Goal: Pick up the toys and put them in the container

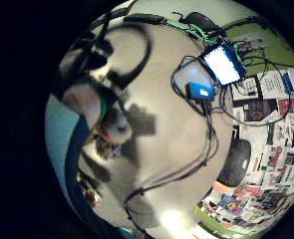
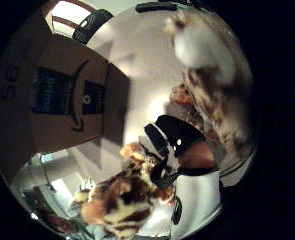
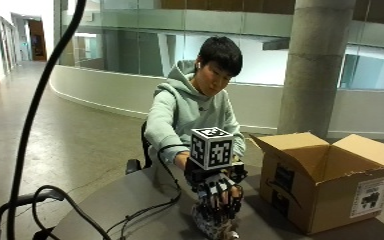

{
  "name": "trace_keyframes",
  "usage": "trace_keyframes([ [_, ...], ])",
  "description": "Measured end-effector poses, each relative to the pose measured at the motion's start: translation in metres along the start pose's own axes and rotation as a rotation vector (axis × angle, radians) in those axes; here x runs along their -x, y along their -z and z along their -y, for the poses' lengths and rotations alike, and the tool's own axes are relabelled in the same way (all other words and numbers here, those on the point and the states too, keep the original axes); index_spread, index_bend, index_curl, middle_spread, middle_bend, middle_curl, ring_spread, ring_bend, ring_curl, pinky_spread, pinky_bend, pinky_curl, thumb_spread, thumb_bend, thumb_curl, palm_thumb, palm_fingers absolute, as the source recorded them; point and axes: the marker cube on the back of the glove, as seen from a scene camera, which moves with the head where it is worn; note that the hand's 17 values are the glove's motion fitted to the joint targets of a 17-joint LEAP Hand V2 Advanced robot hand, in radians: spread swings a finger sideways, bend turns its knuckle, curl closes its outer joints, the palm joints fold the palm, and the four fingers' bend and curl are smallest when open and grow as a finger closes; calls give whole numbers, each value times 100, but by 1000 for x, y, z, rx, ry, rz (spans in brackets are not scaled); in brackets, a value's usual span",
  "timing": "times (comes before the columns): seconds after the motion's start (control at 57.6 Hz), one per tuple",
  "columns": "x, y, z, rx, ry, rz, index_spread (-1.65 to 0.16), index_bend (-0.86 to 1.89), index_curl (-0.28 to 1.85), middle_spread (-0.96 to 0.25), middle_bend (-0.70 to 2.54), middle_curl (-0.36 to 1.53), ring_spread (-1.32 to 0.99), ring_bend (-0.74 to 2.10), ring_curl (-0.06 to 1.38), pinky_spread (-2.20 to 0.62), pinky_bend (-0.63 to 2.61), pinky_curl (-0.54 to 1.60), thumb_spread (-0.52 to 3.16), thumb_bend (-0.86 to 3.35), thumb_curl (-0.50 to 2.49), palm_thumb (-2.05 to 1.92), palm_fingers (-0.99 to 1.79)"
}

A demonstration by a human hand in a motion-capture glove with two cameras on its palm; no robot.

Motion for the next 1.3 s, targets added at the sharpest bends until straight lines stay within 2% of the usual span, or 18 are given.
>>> trace_keyframes([
  [0.139, -5, -10, 6, -139, 26, -145, -28, 22, 36, -10, 34, 38, -20, 82, 40, -14, 79, 33, 135, 14, 35, 40, 84],
  [0.226, -7, -13, 7, -191, 4, -82, -27, 14, 36, -15, 51, 44, -26, 93, 43, -25, 76, 33, 132, 17, 38, 51, 108],
  [0.399, -18, -14, -2, -222, -61, 116, -26, 12, 35, -19, 68, 54, -27, 112, 49, -37, 89, 39, 115, 19, 48, 66, 120],
  [0.59, -28, 4, -18, -182, -17, 72, -31, 20, 39, -21, 88, 65, -26, 129, 55, -39, 103, 46, 95, 17, 59, 74, 126],
  [0.747, -29, 53, -33, -173, 10, 95, -35, 31, 48, -21, 99, 72, -24, 141, 58, -41, 113, 53, 85, 13, 66, 74, 125],
  [0.903, -11, 135, -55, -209, 47, 121, -39, 42, 62, -20, 106, 78, -22, 148, 59, -41, 119, 57, 78, 11, 72, 73, 118],
  [1.077, 34, 227, -73, -343, 83, 134, -42, 49, 78, -19, 111, 81, -22, 153, 59, -41, 122, 61, 72, 8, 79, 72, 113],
  [1.302, 133, 299, -67, -600, 194, 277, -45, 50, 97, -19, 115, 84, -21, 157, 58, -42, 124, 64, 67, 5, 87, 72, 109],
])
